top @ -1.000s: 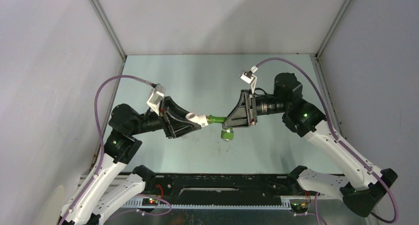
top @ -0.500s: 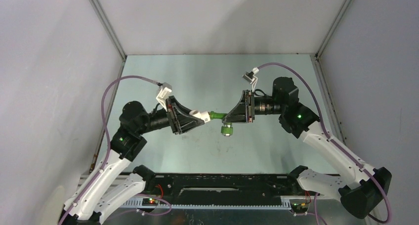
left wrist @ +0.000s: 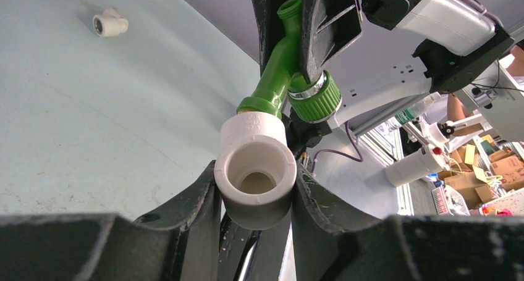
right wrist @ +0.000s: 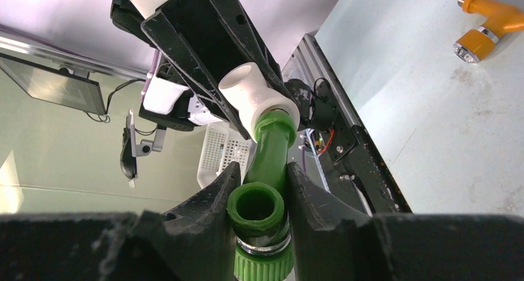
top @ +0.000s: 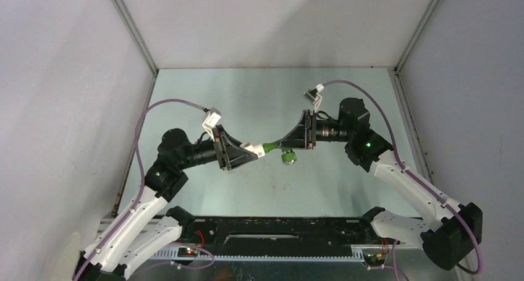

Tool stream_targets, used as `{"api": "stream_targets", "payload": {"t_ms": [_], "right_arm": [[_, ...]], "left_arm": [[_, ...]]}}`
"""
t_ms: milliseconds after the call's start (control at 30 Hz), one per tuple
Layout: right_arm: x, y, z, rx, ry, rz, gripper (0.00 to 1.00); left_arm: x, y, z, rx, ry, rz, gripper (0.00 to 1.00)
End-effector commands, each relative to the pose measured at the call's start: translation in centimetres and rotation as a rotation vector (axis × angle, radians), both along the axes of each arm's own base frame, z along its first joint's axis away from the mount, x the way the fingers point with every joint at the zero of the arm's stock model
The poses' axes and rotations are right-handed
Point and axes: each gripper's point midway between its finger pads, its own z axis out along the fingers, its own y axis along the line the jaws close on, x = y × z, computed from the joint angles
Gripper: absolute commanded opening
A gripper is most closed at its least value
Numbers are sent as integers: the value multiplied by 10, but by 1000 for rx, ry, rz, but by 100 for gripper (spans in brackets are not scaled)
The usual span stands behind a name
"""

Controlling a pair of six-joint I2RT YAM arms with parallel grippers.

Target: Install the water faucets

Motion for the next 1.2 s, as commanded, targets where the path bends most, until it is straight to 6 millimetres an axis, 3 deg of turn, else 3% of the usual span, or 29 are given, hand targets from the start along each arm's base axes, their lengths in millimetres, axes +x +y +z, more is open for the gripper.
{"api": "stream_targets", "payload": {"t_ms": [0, 533, 1033, 1100, 1133, 1167], "right_arm": [[-5, 7, 18, 54, -89, 40, 34], [-11, 7, -8, -27, -31, 76, 34], [-27, 3, -6, -27, -39, 123, 35], [-26, 3, -6, -32, -41, 113, 30], [-24, 3, -6, -32, -43, 108, 23], [-22, 3, -7, -34, -43, 98, 8]], "left_arm": [[-11, -6, -4, 0, 30, -58, 0], [-7, -4, 0, 2, 12, -30, 0], [10, 1, 8, -27, -6, 80, 0], [10, -1, 11, -48, -7, 73, 0], [9, -2, 11, -54, -2, 64, 0], [8, -2, 11, -56, 4, 60, 0]]}}
